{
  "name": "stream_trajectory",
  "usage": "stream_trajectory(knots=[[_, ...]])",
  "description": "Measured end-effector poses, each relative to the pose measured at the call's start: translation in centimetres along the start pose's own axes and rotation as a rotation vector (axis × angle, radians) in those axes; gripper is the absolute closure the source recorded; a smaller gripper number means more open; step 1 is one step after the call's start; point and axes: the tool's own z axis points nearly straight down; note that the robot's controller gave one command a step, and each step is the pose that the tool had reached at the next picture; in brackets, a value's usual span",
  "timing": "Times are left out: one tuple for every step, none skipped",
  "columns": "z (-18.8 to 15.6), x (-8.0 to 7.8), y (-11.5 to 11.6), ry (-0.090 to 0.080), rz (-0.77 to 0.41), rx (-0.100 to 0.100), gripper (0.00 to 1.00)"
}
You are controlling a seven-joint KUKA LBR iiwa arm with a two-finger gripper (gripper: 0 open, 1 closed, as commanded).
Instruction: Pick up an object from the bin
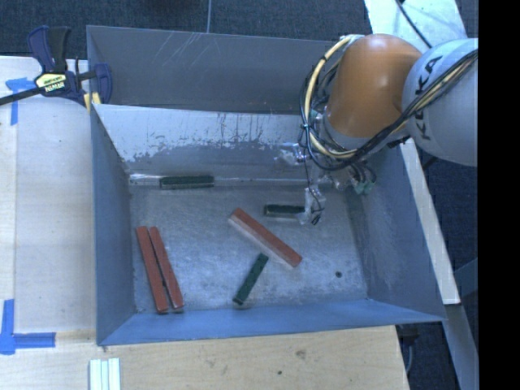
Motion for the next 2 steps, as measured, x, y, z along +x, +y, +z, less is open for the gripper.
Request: stream_trajectory(knots=[[8.44, -0.03, -2.90, 0.007, -0.049, -0.001, 0.00], [7.87, -0.31, -2.82, -0.001, -0.050, 0.000, 1.00]])
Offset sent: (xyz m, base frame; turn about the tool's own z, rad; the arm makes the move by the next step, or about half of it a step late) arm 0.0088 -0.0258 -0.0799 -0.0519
